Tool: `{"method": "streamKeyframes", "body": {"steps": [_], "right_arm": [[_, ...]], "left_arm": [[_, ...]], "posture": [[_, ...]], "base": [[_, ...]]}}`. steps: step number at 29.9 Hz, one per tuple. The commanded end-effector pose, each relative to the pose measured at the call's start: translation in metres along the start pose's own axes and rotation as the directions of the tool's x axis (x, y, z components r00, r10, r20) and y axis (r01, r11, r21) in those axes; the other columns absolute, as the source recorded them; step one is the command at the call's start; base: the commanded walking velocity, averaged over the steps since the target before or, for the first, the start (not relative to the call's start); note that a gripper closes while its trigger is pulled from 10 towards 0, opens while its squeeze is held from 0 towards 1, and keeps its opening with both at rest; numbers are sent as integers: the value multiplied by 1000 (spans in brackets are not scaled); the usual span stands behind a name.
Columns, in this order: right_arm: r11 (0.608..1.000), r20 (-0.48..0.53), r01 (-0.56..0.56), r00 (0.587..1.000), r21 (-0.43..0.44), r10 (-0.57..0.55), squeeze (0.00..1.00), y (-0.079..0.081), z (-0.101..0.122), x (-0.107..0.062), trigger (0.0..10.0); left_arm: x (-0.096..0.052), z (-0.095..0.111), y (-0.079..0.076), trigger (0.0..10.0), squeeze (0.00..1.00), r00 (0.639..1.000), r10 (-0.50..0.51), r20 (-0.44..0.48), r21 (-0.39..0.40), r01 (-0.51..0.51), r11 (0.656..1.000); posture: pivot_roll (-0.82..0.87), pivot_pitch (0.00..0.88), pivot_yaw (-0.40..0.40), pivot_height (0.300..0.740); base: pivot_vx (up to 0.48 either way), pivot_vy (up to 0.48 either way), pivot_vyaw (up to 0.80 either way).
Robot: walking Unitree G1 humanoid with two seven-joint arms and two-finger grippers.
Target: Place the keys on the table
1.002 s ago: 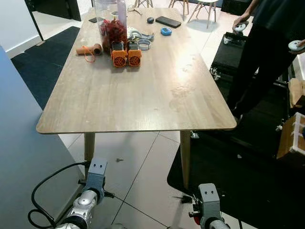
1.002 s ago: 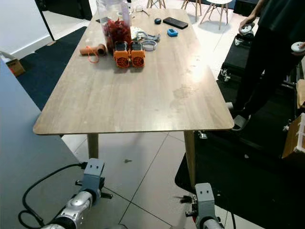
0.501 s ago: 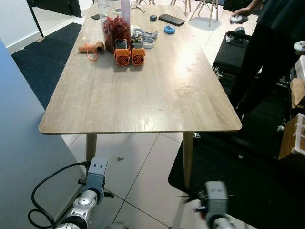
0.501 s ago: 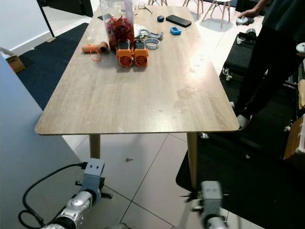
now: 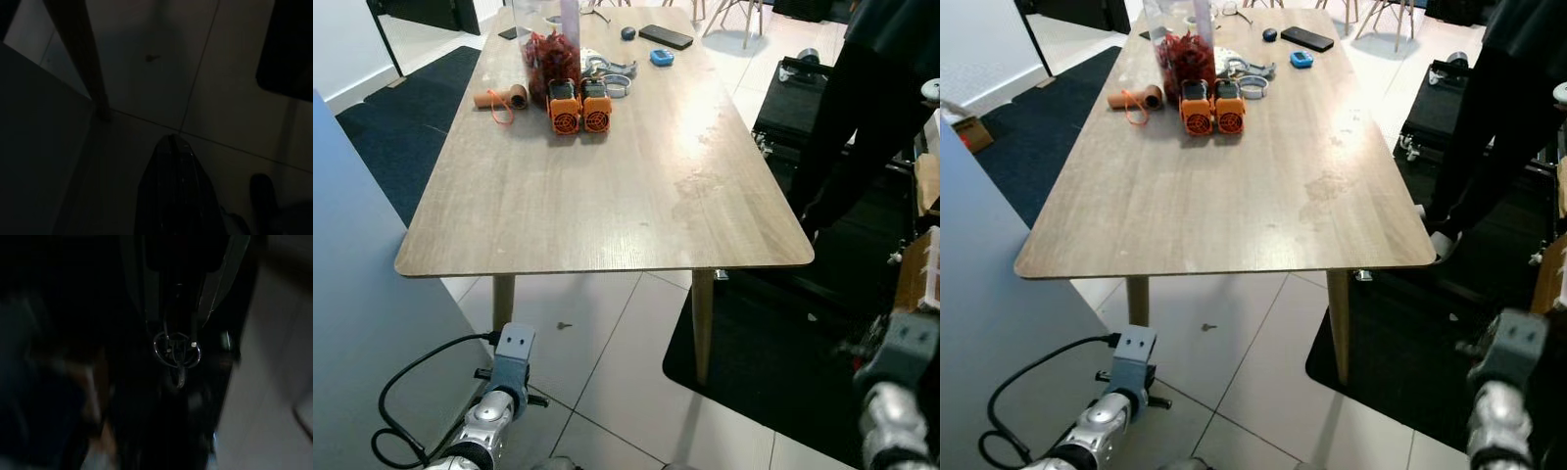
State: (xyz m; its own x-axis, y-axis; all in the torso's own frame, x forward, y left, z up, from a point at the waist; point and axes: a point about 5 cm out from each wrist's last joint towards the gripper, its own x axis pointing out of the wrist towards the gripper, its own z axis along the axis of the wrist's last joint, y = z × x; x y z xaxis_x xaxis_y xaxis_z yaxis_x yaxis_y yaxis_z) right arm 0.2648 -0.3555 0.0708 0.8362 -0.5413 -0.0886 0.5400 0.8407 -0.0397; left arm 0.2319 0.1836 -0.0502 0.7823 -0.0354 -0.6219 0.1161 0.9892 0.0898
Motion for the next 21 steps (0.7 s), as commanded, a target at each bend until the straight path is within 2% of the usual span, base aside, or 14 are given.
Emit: {"method": "streamKeyframes", "body": {"steps": [1,3,5,7,9,12,13,14,15,16,17,18,19,21], "right_arm": [[999,37,-12,999,46,10,0,4,15,8,10000],[989,121,-121,987,89,110,0,30,48,23,10000],[969,170,-225,964,102,206,0,53,70,30,10000],[960,180,-260,954,101,239,0,61,76,31,10000],[925,183,-370,918,82,351,0,87,86,32,10000],[811,149,-585,800,-18,581,0,140,91,20,10000],[811,149,-585,800,-18,581,0,140,91,20,10000],[737,132,-674,726,-58,675,0,163,91,10,10000],[737,132,-674,726,-58,675,0,163,91,10,10000],[706,125,-705,695,-75,708,0,172,90,4,10000],[706,125,-705,695,-75,708,0,172,90,4,10000],[664,117,-742,654,-92,747,0,182,90,-2,10000],[664,117,-742,654,-92,747,0,182,90,-2,10000],[601,101,-792,593,-103,799,0,196,89,-12,10000]], "left_arm": [[-1,-5,-2,10000,0,1000,-2,-22,1,2,1000],[-1,-5,-1,10000,0,1000,0,-26,0,0,1000],[-1,-6,-1,10000,0,1000,1,-29,0,-1,1000],[-1,-6,0,10000,0,1000,2,-30,0,-2,1000],[-1,-7,0,10000,0,999,2,-32,0,-2,1000],[-1,-7,0,10000,0,999,2,-34,0,-2,1000],[-1,-7,0,10000,0,999,2,-34,0,-2,1000],[-1,-7,0,10000,0,999,4,-34,0,-4,1000],[-1,-7,0,10000,0,999,4,-34,0,-4,1000],[-1,-7,0,10000,0,999,4,-34,0,-4,1000],[-1,-7,0,10000,0,999,4,-34,0,-4,1000],[-1,-7,0,10000,0,999,5,-34,-1,-5,1000],[-1,-7,0,10000,0,999,5,-34,-1,-5,1000],[-1,-7,0,10000,0,999,5,-34,-2,-5,1000]], "posture": [[66,52,-10,740],[64,50,-11,740],[64,47,-13,740],[64,47,-13,740],[62,44,-12,740],[62,42,-13,740],[62,42,-13,740],[62,41,-13,740],[62,41,-13,740],[62,40,-14,740],[62,40,-14,740],[62,40,-14,740],[62,40,-14,740],[63,39,-13,740]], "base": [[0,0,0],[0,0,0],[0,0,0],[0,0,0],[0,0,0],[0,0,0],[0,0,0],[0,0,0],[0,0,0],[0,0,0],[0,0,0],[0,0,0],[0,0,0],[0,0,0]]}}
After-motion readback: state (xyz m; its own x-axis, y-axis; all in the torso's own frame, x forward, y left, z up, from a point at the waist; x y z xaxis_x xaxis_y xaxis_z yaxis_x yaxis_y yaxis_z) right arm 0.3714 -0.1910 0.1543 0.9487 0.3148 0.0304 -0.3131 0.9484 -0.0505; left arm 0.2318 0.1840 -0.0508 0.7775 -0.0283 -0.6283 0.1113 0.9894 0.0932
